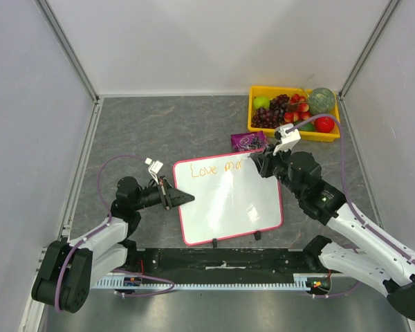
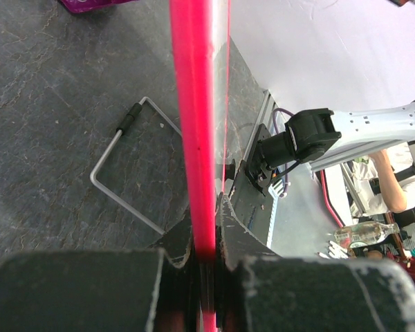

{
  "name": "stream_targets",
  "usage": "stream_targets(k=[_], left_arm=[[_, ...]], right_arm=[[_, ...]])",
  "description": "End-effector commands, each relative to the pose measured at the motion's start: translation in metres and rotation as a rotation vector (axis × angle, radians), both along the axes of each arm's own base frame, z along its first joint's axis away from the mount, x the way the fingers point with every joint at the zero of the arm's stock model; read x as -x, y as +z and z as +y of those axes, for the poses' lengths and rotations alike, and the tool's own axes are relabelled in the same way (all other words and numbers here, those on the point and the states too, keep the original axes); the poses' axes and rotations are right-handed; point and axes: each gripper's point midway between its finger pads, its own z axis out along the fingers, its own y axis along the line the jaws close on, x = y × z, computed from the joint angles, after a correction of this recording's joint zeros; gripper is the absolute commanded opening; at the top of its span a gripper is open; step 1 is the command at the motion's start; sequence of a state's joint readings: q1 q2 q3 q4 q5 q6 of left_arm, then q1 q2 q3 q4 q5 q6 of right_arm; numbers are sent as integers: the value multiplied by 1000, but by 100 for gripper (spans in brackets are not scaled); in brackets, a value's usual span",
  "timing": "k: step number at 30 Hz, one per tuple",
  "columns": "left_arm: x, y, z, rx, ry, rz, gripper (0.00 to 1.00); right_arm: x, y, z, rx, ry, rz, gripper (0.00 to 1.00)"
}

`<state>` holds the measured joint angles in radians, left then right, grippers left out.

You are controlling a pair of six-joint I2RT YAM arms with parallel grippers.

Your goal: Write a sentence on the whiteboard

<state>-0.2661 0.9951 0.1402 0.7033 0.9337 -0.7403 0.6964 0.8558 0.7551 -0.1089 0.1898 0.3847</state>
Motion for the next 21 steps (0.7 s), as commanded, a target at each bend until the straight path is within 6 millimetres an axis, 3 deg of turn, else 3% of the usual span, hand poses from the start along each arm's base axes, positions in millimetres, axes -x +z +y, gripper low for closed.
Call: stream_targets(k=[1,10,21], left_arm=[[-8,-19,5,-88,29,-102,2],[-7,-18,5,-87,28,-107,2],[-7,-18,5,-88,28,-110,2]], right_arm=[[-14,31,-6,-5,-61,-69,0],[-23,14,-3,32,-74,-48,0],[-13,-16,-6,52,-57,-2,0]])
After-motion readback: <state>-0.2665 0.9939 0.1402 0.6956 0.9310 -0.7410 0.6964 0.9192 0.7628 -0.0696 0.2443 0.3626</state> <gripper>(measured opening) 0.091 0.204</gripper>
